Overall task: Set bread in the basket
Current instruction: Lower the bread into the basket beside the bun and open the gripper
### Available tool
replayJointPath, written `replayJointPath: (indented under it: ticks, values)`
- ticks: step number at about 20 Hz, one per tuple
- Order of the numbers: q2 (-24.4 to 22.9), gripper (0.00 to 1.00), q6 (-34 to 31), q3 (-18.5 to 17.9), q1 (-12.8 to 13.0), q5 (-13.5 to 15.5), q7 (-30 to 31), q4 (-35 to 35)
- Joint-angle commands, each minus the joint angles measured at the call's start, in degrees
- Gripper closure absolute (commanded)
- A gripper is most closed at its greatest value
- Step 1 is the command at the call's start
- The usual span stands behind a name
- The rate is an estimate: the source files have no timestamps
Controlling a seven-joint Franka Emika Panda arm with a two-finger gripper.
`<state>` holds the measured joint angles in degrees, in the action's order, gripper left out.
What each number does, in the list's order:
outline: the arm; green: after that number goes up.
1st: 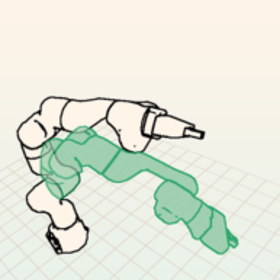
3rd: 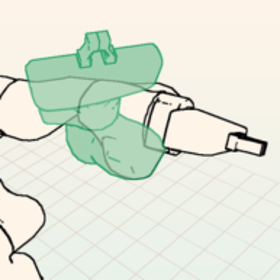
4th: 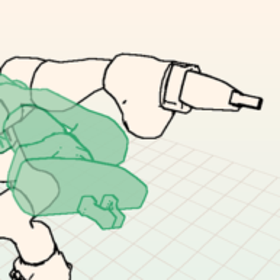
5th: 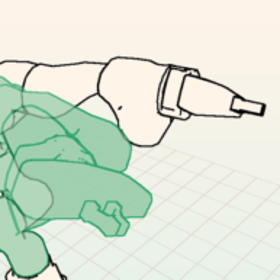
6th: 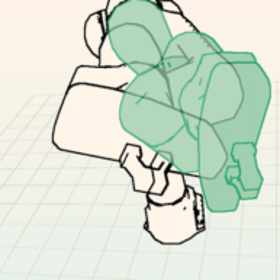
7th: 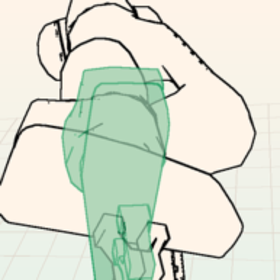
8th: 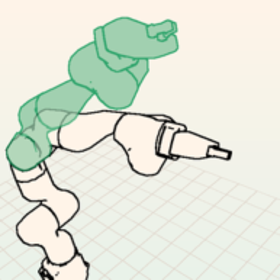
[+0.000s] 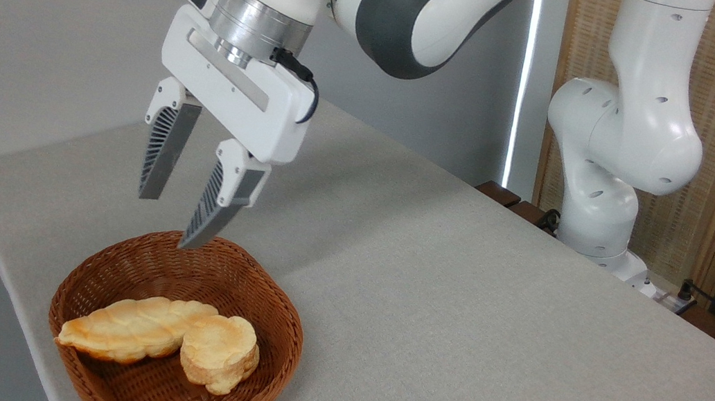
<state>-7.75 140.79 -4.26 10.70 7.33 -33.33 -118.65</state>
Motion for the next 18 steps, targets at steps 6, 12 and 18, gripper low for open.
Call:
replayJointPath:
  ticks: [6, 12, 18]
  values:
    - [-1.48, 0.0, -17.89, -0.75, -2.18, -5.46, 2.13, 3.69]
    - [-1.48, 0.0, -28.18, -2.23, -2.27, -8.91, 0.55, 5.71]
    - [-1.57, 0.0, -30.75, -2.86, -2.09, -8.21, -0.16, 5.71]
